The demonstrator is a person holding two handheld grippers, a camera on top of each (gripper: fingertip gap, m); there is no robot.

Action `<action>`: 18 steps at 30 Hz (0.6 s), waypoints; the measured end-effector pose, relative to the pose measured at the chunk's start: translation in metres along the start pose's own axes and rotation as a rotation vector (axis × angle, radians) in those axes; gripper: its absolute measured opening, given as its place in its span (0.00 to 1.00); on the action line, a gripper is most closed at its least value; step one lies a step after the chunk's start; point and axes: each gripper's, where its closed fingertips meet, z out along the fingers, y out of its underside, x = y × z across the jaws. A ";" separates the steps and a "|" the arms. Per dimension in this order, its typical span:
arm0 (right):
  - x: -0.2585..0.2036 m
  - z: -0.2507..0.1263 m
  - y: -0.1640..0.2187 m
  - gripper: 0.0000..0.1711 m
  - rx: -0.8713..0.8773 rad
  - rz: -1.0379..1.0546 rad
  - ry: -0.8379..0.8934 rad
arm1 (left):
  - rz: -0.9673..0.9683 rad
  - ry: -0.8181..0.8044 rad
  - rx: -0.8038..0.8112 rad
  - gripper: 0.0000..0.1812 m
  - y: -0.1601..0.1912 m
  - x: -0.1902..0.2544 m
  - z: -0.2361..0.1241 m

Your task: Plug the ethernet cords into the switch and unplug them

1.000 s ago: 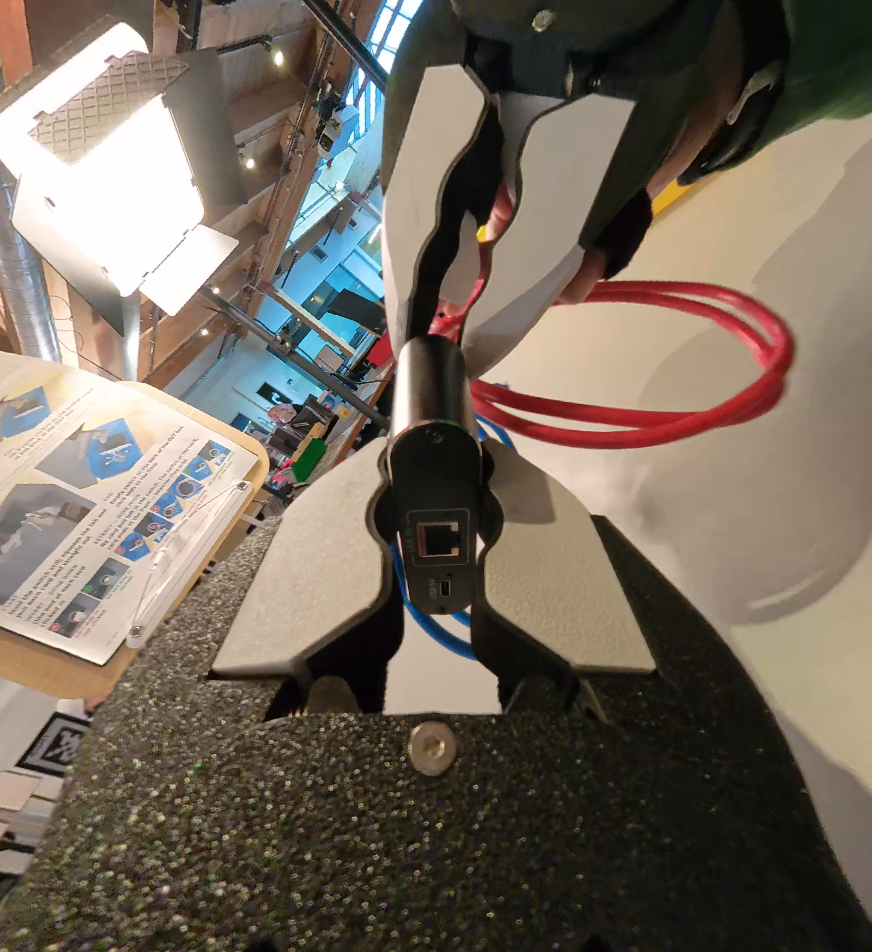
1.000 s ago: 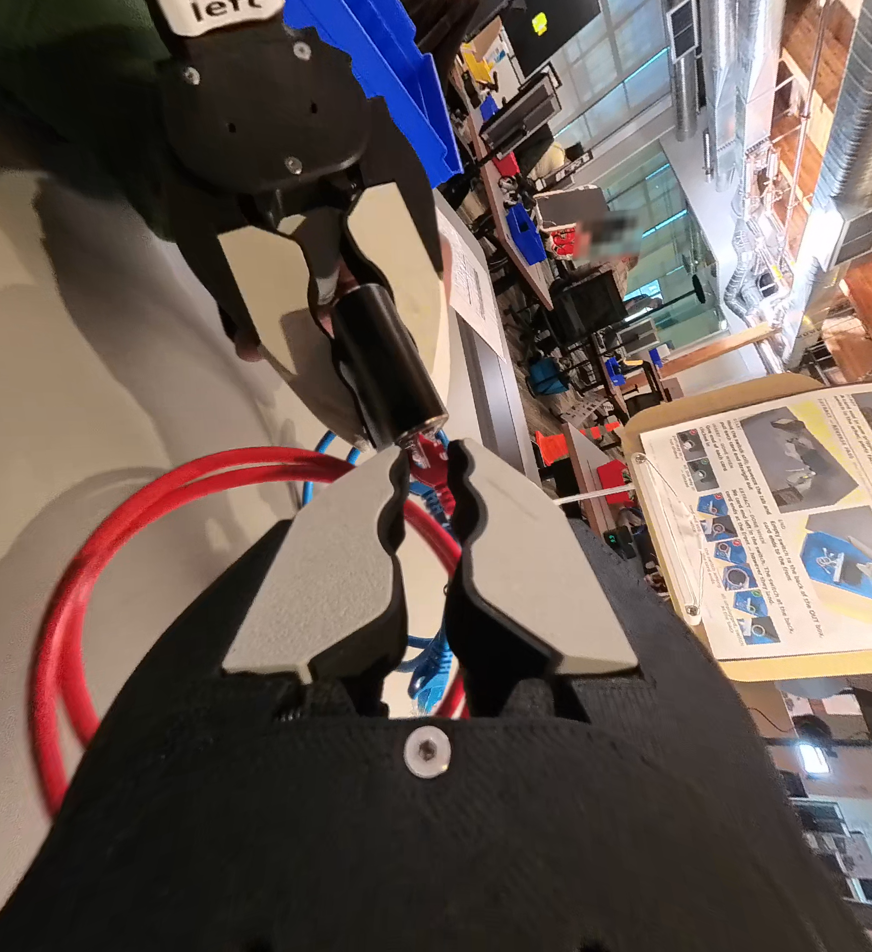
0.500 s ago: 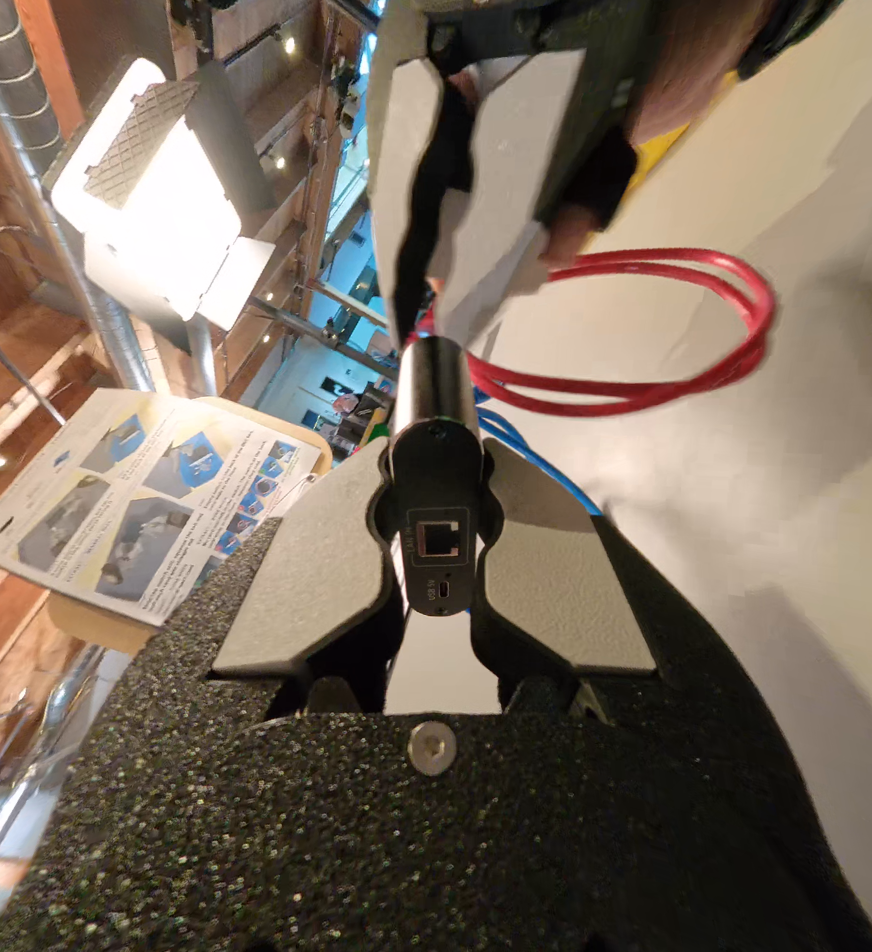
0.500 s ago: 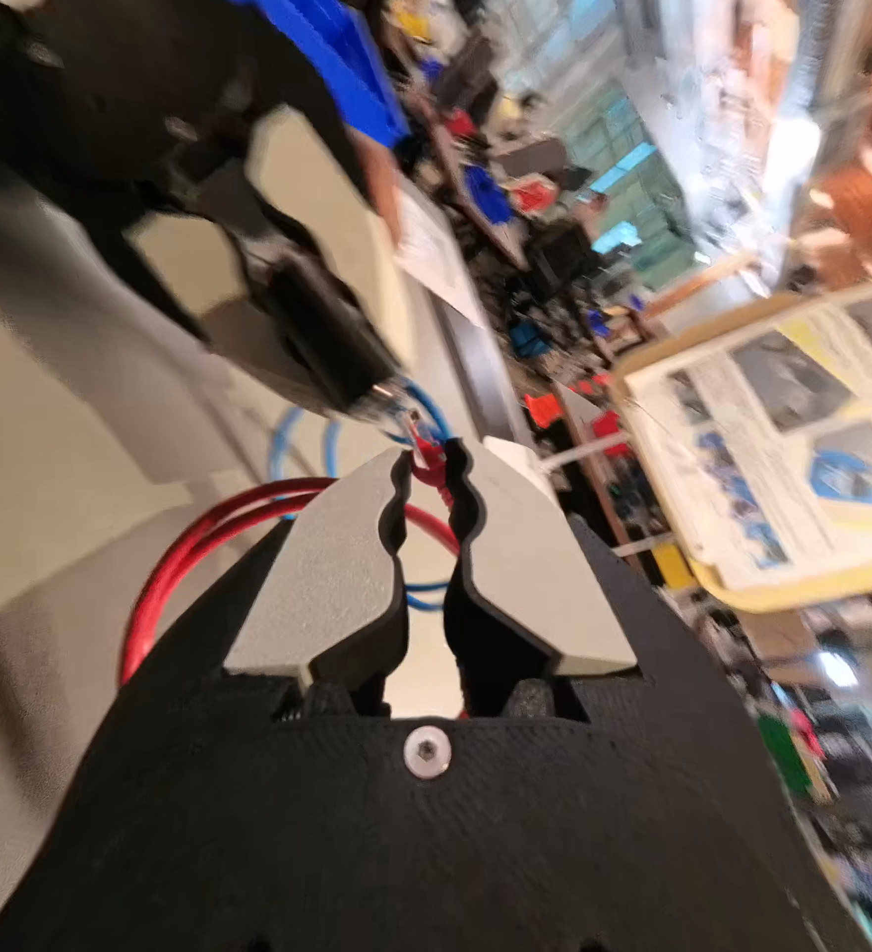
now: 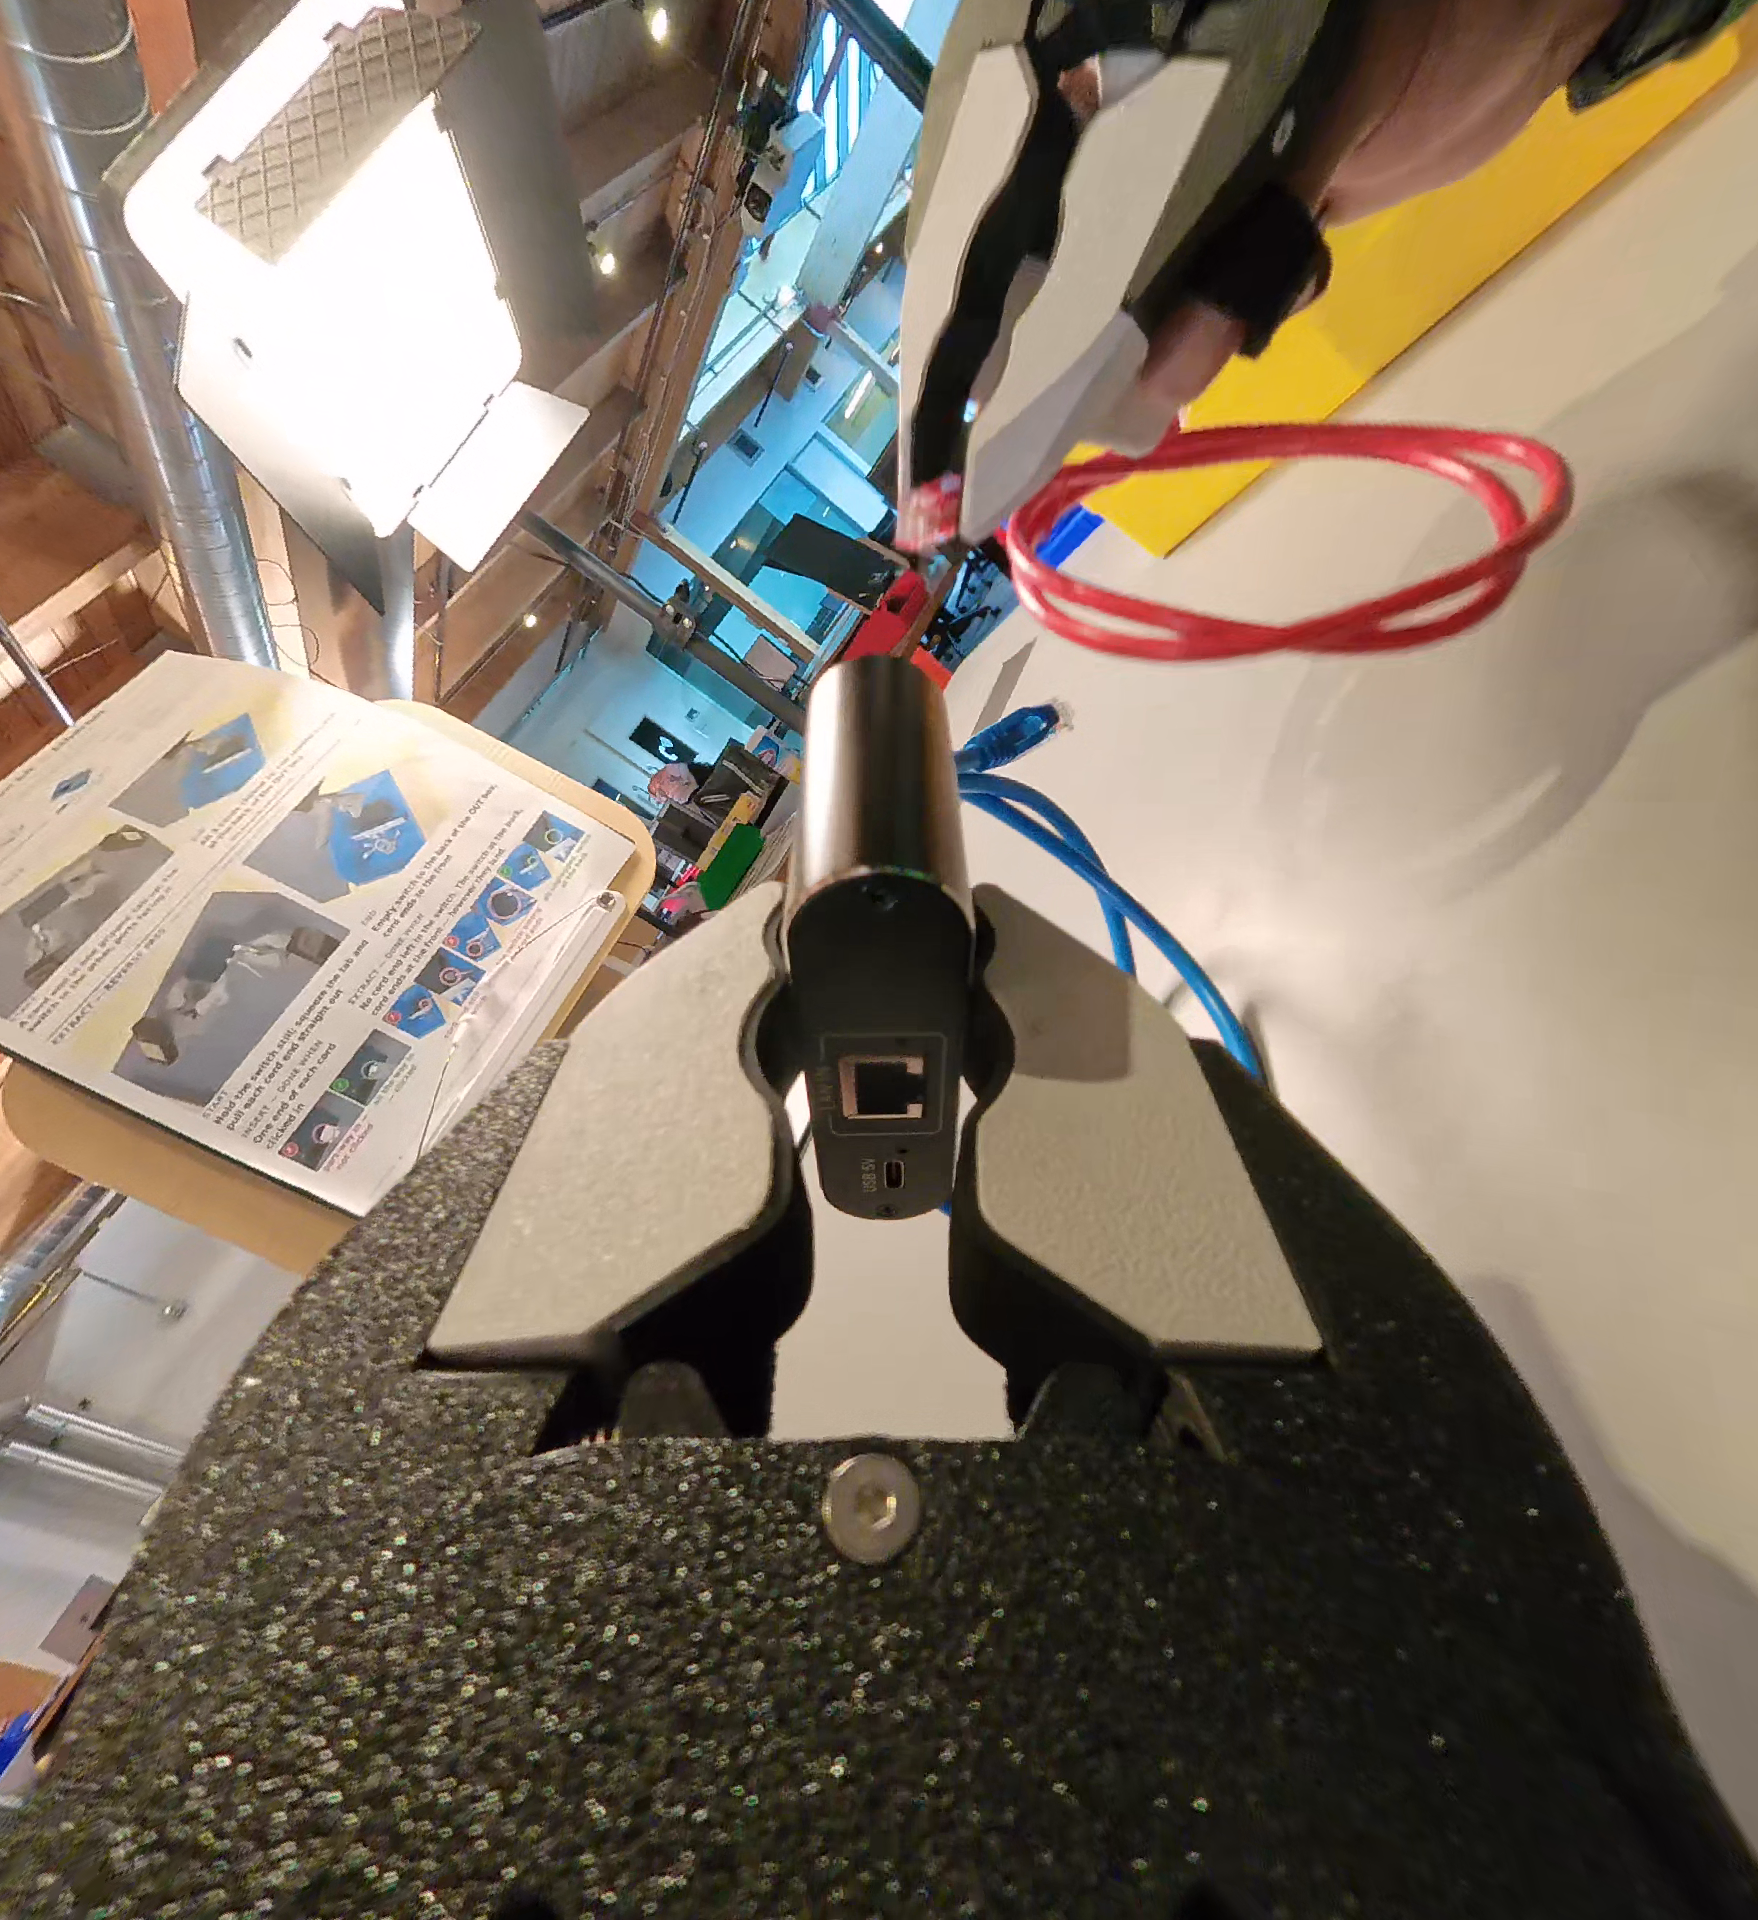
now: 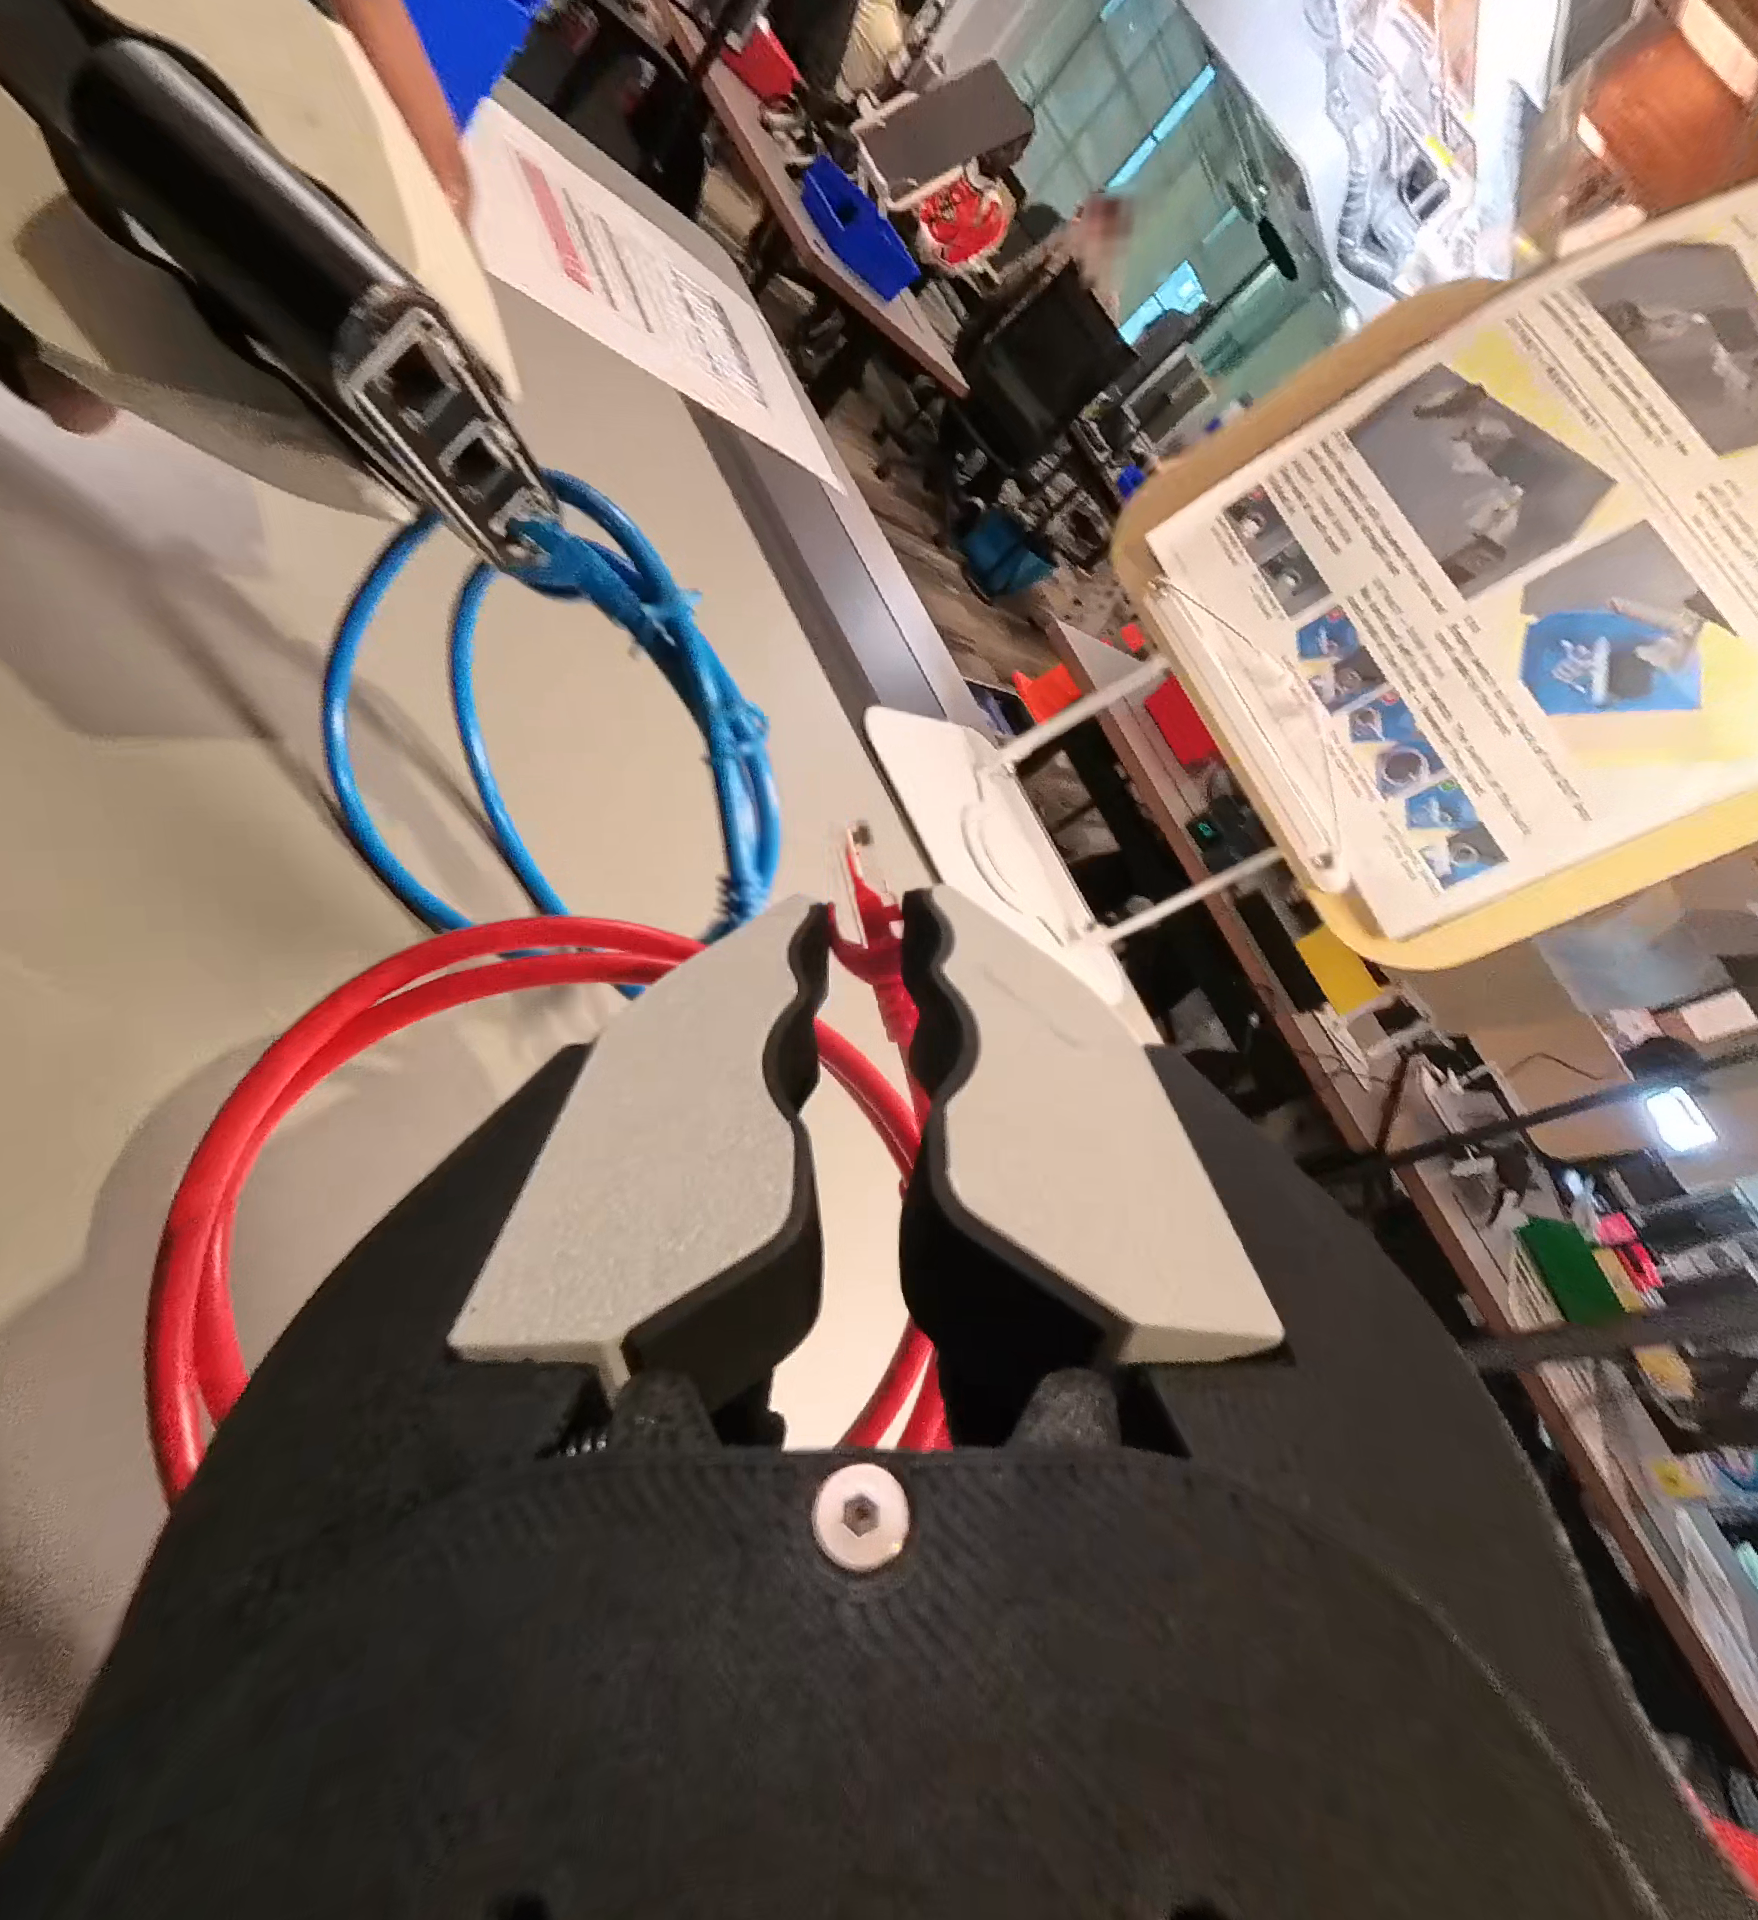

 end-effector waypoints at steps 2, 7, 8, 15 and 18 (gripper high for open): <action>0.018 -0.015 0.007 0.09 -0.028 0.004 0.049 | 0.002 -0.004 -0.002 0.15 0.001 0.000 0.000; 0.085 -0.084 0.014 0.08 -0.090 0.001 0.204 | 0.012 -0.012 -0.008 0.15 0.002 0.000 -0.001; 0.101 -0.101 0.015 0.09 -0.108 -0.010 0.233 | 0.014 -0.013 -0.009 0.15 0.002 0.000 -0.001; 0.194 -0.206 0.072 0.08 -0.352 -0.172 0.382 | 0.028 -0.032 -0.013 0.15 0.003 -0.001 -0.002; 0.206 -0.228 0.126 0.08 -0.426 -0.140 0.385 | 0.033 -0.037 -0.016 0.15 0.004 -0.001 -0.002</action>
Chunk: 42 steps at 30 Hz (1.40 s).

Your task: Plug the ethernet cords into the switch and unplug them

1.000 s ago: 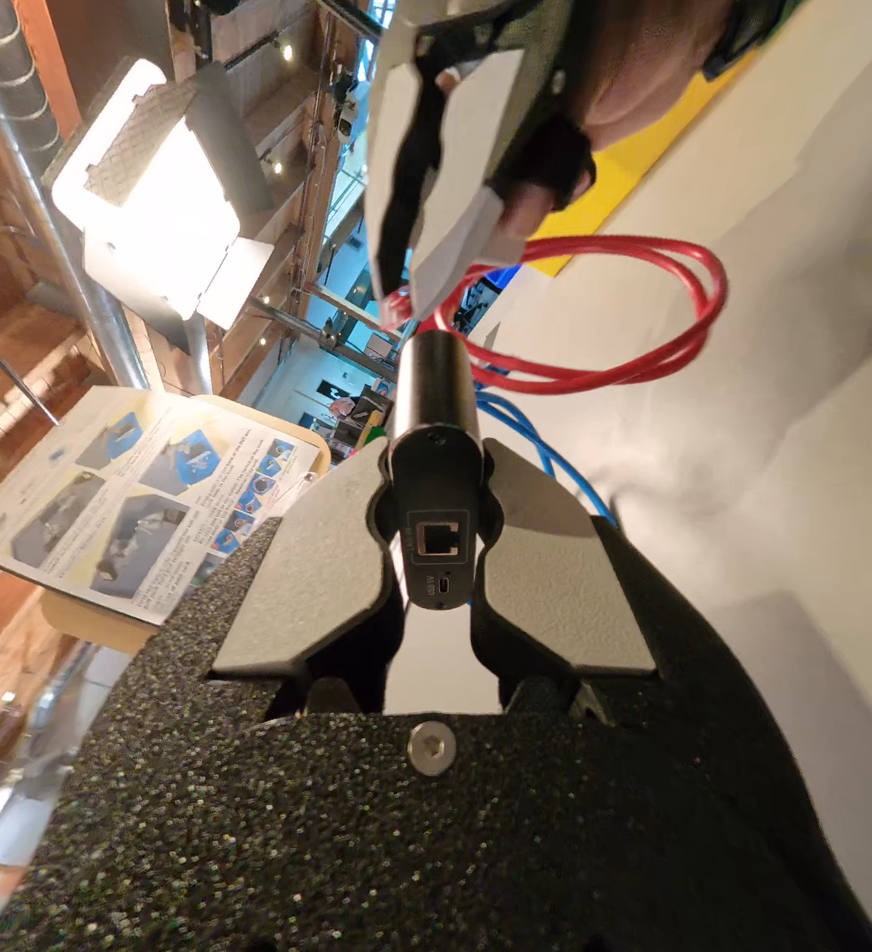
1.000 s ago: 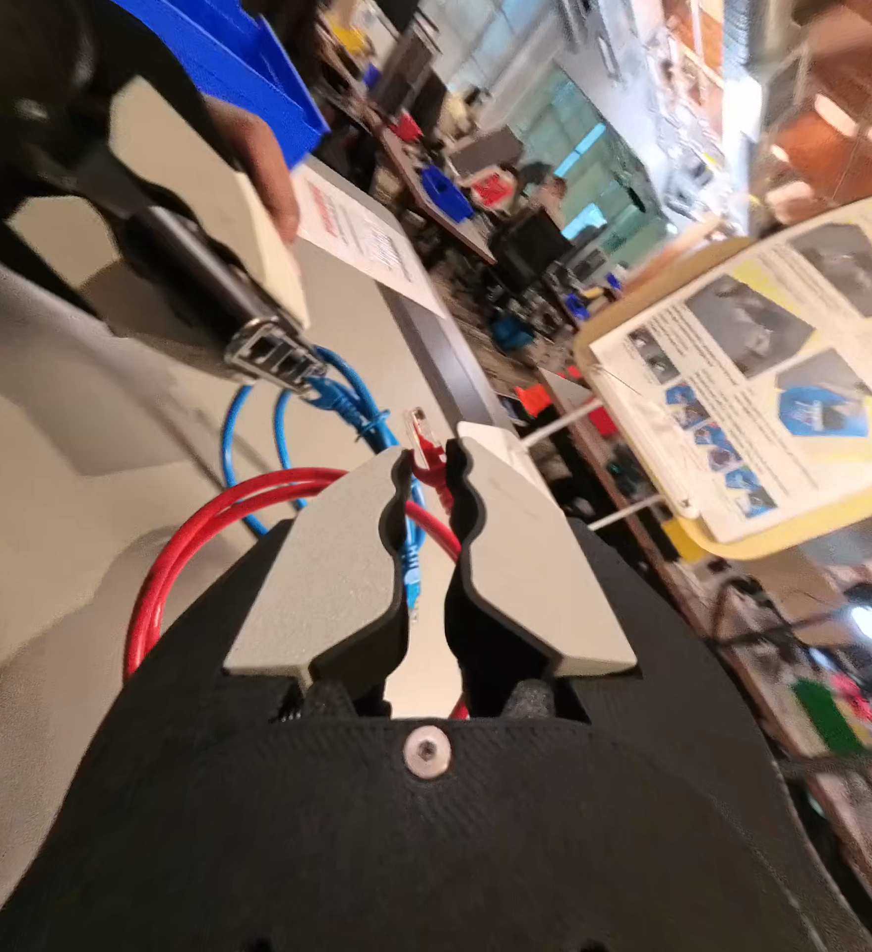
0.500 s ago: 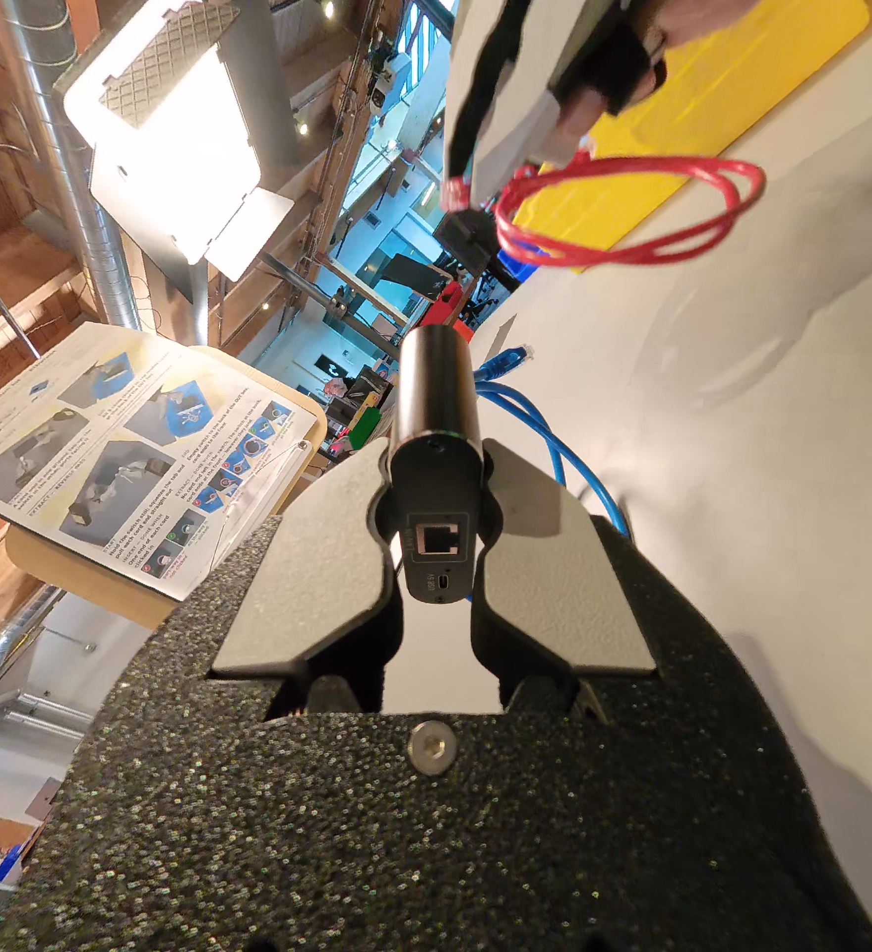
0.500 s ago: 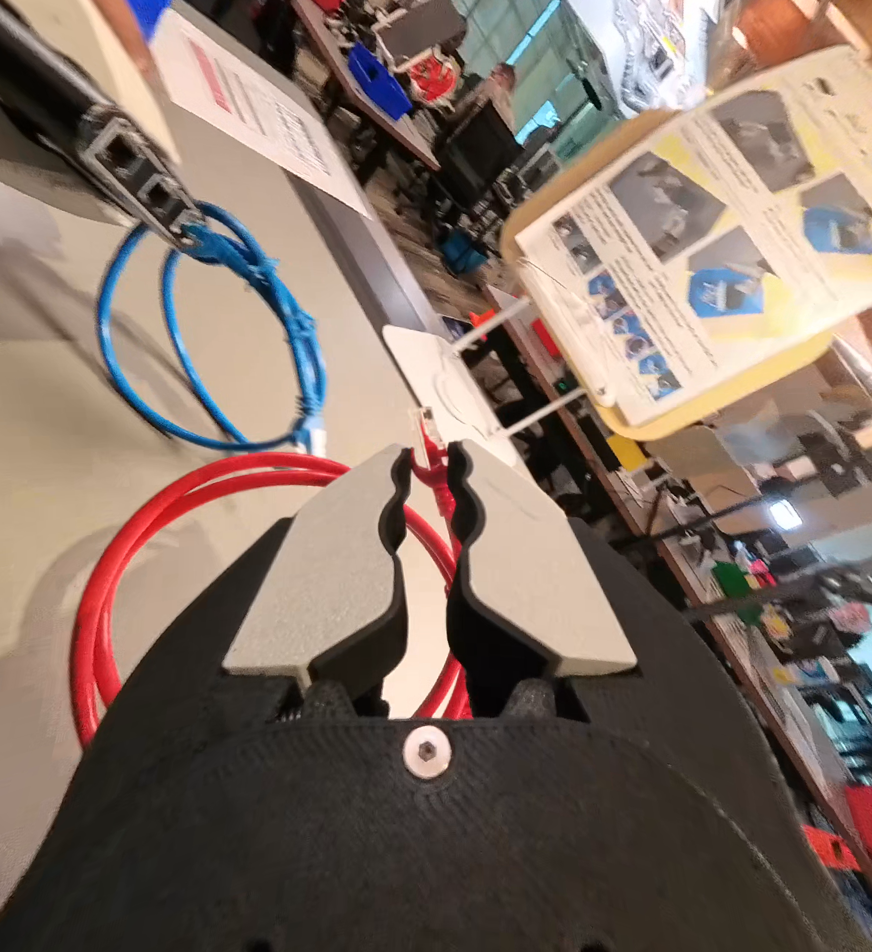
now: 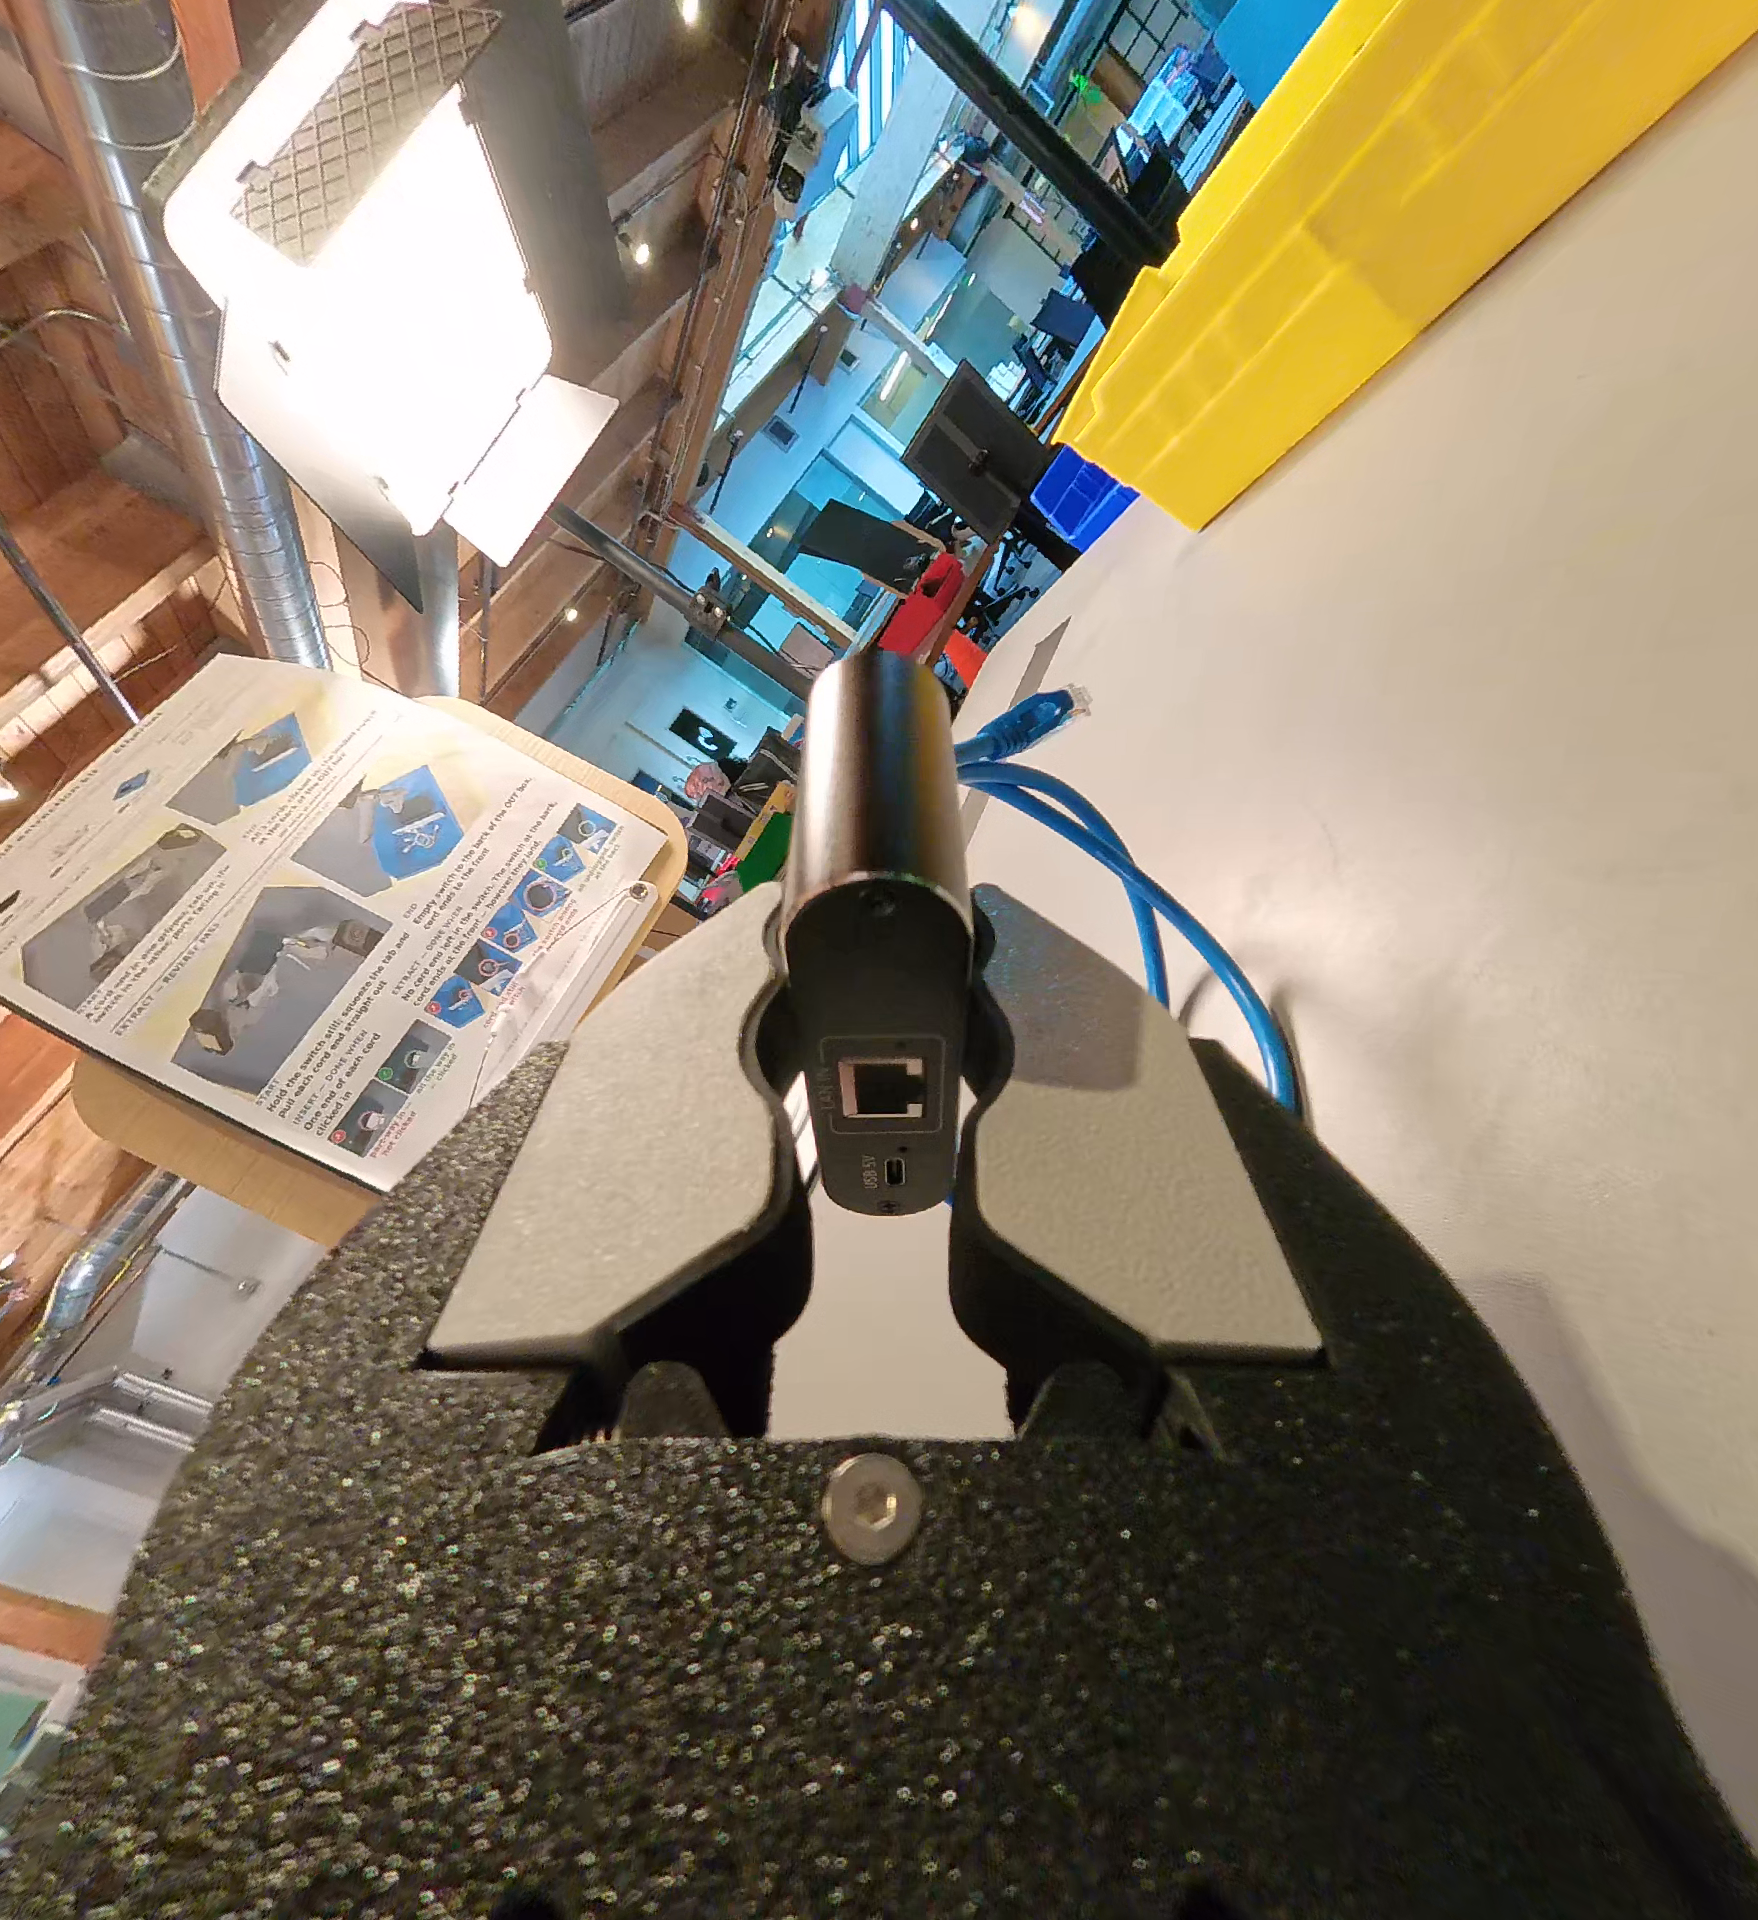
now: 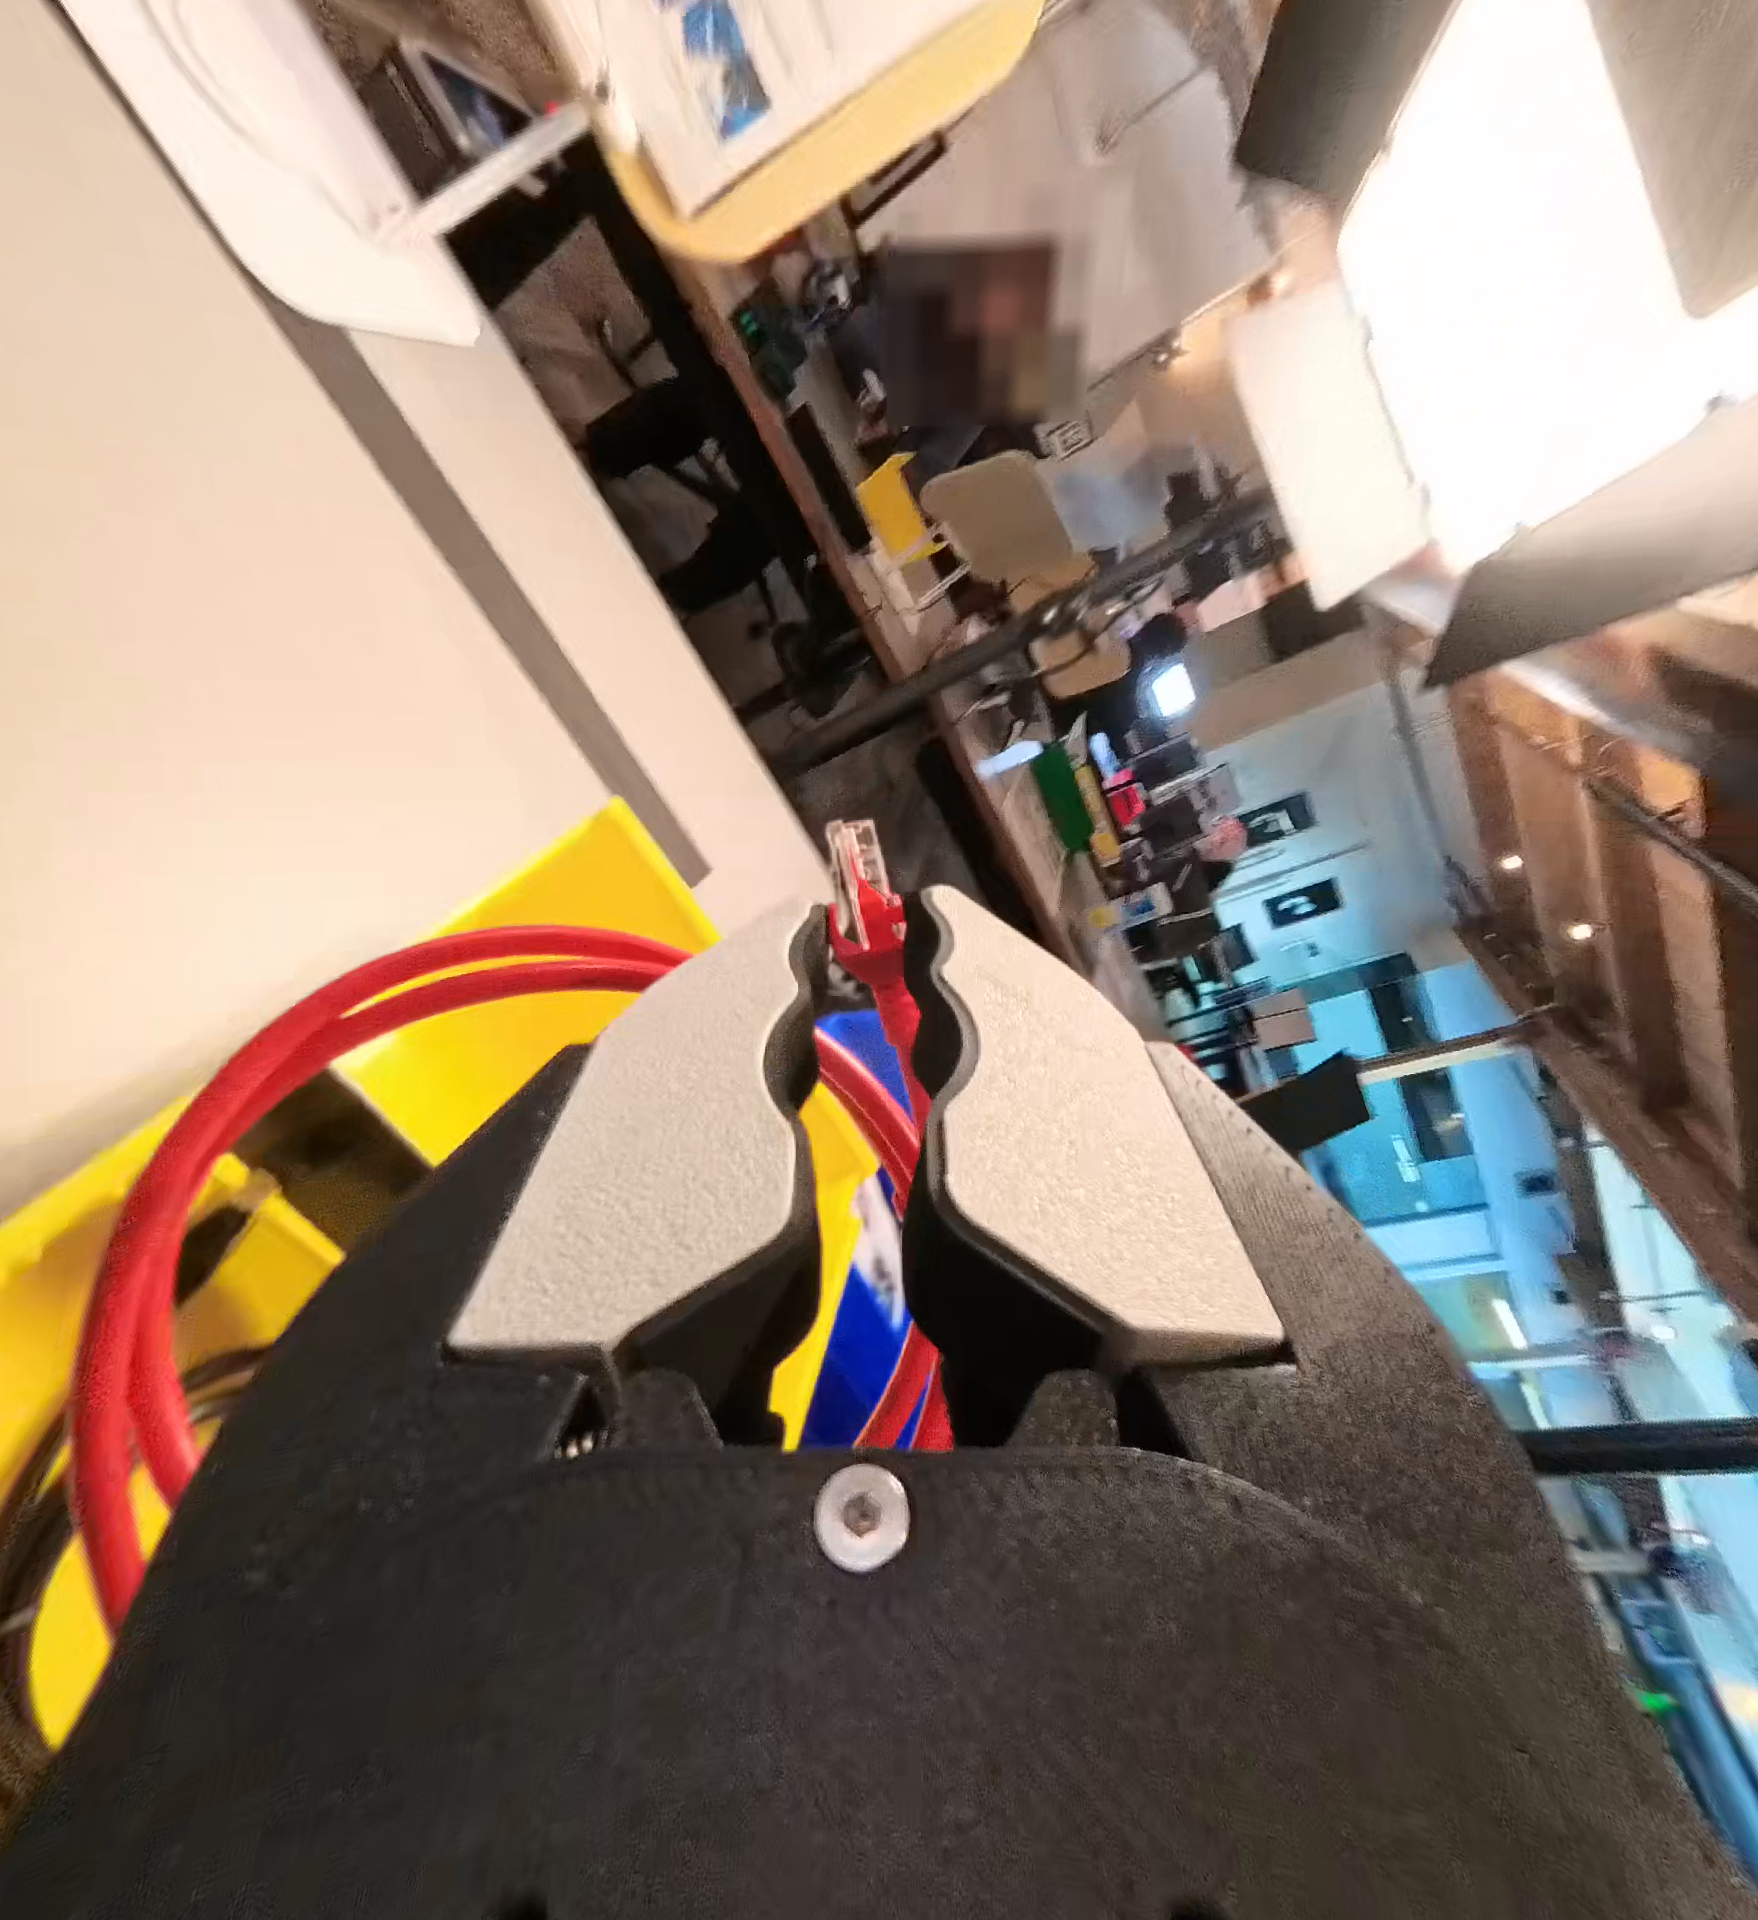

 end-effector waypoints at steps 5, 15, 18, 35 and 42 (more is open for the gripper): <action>-0.053 0.011 0.078 0.09 -0.038 0.028 -0.159 | 0.006 -0.014 -0.007 0.15 0.002 -0.001 0.000; -0.137 0.006 0.105 0.09 -0.125 0.098 -0.633 | 0.015 -0.023 -0.014 0.15 0.004 -0.001 0.002; -0.148 0.006 0.109 0.11 -0.190 0.073 -0.709 | 0.020 -0.019 -0.012 0.15 0.003 -0.001 0.001; -0.110 0.020 0.001 0.13 -0.146 -0.157 -0.387 | -0.413 -0.040 0.037 0.16 -0.002 -0.025 0.004; -0.234 0.058 -0.154 0.10 0.252 0.015 -0.559 | -0.720 -0.030 0.031 0.15 0.022 -0.040 0.003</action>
